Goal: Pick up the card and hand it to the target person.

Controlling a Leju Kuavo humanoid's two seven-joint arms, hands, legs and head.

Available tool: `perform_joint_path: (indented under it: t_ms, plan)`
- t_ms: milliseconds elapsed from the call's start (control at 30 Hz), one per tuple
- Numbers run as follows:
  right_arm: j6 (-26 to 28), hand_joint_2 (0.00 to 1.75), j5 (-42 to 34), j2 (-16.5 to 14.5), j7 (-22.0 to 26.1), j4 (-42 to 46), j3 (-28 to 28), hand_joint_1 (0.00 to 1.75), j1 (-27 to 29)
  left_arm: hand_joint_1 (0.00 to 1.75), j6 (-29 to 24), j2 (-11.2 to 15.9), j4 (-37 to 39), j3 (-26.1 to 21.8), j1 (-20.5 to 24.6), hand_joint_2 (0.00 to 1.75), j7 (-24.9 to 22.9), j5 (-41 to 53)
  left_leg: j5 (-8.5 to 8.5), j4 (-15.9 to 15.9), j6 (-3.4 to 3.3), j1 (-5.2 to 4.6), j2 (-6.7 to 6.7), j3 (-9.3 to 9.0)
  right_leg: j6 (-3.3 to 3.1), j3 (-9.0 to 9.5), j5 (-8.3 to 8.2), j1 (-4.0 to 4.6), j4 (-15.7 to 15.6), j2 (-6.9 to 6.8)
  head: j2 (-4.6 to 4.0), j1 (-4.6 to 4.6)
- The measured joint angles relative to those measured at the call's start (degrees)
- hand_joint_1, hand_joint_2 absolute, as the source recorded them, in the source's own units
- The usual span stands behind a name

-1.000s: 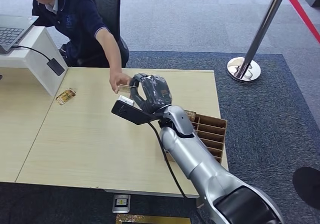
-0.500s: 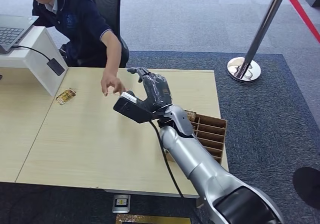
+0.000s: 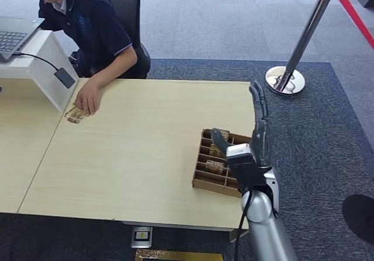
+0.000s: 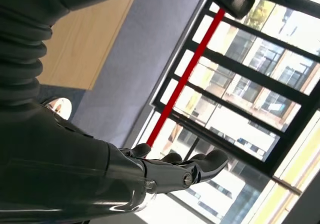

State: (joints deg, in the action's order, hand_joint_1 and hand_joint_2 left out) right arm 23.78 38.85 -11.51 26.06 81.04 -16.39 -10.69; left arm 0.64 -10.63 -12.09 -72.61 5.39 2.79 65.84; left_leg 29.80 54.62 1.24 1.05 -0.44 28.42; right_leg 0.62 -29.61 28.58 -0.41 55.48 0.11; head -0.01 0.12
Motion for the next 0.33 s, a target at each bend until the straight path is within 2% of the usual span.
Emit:
perform_joint_path:
  t_ms: [100, 200, 267, 300, 333]
  plan:
    - [4.88, 0.0, 0.03, 0.88, -0.26, 8.84, 3.59, 0.0, 8.14, 0.0, -0.18, -0.05, 0.0, -0.23, -0.26, 0.0, -0.2, -0.19, 0.05, 0.0, -0.04, 0.0, -0.07, -0.03, 0.0, 0.07, 0.09, 0.0, -0.01, -0.02, 0.0, 0.01]
    - [7.87, 0.0, -2.89, 0.45, 0.37, 17.32, 10.91, 0.0, 17.61, 0.0, -0.65, -0.19, 0.0, -0.34, -0.44, 0.0, -0.62, -0.36, 0.16, -0.01, -0.04, 0.0, -0.06, -0.03, -0.04, 0.06, 0.16, 0.0, -0.01, -0.01, 0.01, 0.0]
    - [6.04, 0.0, -7.63, -0.85, 1.35, 19.99, 19.09, 0.0, 21.07, 0.0, -0.84, -0.28, 0.0, -0.37, -0.42, 0.0, -1.12, -0.28, 0.22, -0.02, -0.03, 0.0, -0.03, -0.06, -0.05, 0.07, 0.19, 0.0, -0.02, -0.01, 0.01, 0.0]
    - [3.69, 0.0, -10.04, -1.62, 2.59, 19.88, 24.47, 0.0, 21.66, 0.0, -0.87, -0.32, 0.0, -0.37, -0.4, 0.0, -1.37, -0.22, 0.24, -0.02, -0.03, -0.01, -0.03, -0.06, -0.04, 0.1, 0.2, -0.01, -0.02, -0.01, 0.01, 0.0]
    - [2.4, 0.0, -11.34, -2.05, 3.23, 19.71, 27.28, 0.0, 21.83, 0.0, -0.89, -0.34, 0.0, -0.37, -0.38, 0.0, -1.49, -0.18, 0.25, -0.02, -0.04, -0.02, -0.03, -0.07, -0.04, 0.11, 0.21, -0.02, -0.03, -0.01, 0.01, 0.0]
